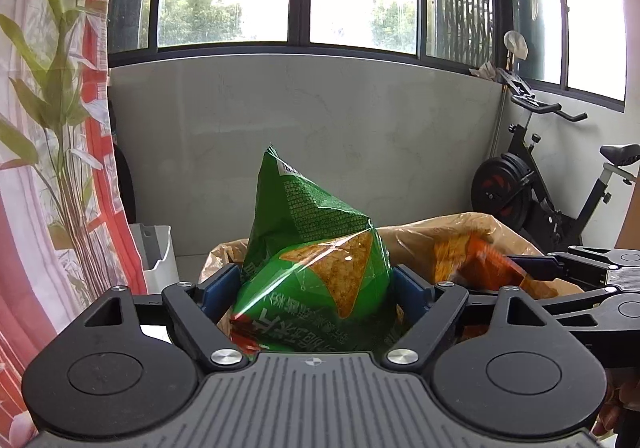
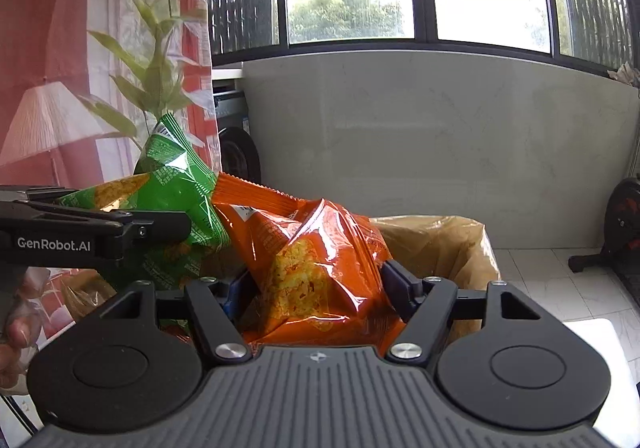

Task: Organize snacks
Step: 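Lift both bags over the box and open both tools to drop them in, then return both tools to the pile and close the left tool on the pale green bag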

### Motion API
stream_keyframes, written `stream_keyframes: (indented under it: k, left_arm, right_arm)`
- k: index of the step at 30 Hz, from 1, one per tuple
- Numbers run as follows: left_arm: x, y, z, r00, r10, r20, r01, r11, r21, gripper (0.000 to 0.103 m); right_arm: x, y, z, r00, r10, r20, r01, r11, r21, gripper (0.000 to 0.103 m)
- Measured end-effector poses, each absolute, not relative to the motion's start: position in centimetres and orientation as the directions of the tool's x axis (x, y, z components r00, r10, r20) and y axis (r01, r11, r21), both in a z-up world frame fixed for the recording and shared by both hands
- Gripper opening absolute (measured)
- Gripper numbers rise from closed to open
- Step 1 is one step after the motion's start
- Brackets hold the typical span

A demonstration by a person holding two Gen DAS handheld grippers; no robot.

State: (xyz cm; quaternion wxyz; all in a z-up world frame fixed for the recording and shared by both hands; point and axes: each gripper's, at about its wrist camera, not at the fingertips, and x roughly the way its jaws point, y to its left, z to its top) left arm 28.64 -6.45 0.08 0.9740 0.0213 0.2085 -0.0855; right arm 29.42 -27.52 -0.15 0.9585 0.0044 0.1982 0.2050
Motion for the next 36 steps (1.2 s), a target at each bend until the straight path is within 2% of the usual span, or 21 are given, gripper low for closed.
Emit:
stream_keyframes:
  k: [5,12,16,21,29,36]
  left_arm:
    - [28.1,-5.8,-0.2,0.902,-0.116,-0.415,0.147,0.988,0.043,0.089]
    - [25.9,-4.8,1.0,0.910,-0.132,-0.394,0.150,0.989,0.016,0.090]
    - [23.9,-3.9,1.5,0.913,-0.161,-0.374,0.171,0.985,-0.007,0.091]
    - [21.5,-2.4,1.4,0.911,-0.215,-0.353,0.199,0.977,-0.080,0.091]
    - [18.2,-1.4,-0.7,0.910,-0.201,-0.362,0.175,0.979,-0.104,0.090]
    - [15.1,-0.5,-4.9,0.896,-0.202,-0.396,0.154,0.977,-0.149,0.090]
  right_arm:
    - [29.1,-27.8,-0.4,0.832,0.391,-0.393,-0.384,0.918,0.098,0.090]
    - [27.2,-29.0,0.0,0.841,0.402,-0.363,-0.376,0.916,0.143,0.094]
    - [24.9,-30.1,0.5,0.862,0.402,-0.308,-0.361,0.915,0.182,0.103]
    - [21.7,-30.9,0.7,0.889,0.405,-0.214,-0.374,0.911,0.173,0.103]
    - [18.6,-32.6,-1.0,0.887,0.412,-0.208,-0.360,0.900,0.245,0.103]
    - [15.4,-34.1,-4.6,0.893,0.388,-0.228,-0.310,0.897,0.316,0.103]
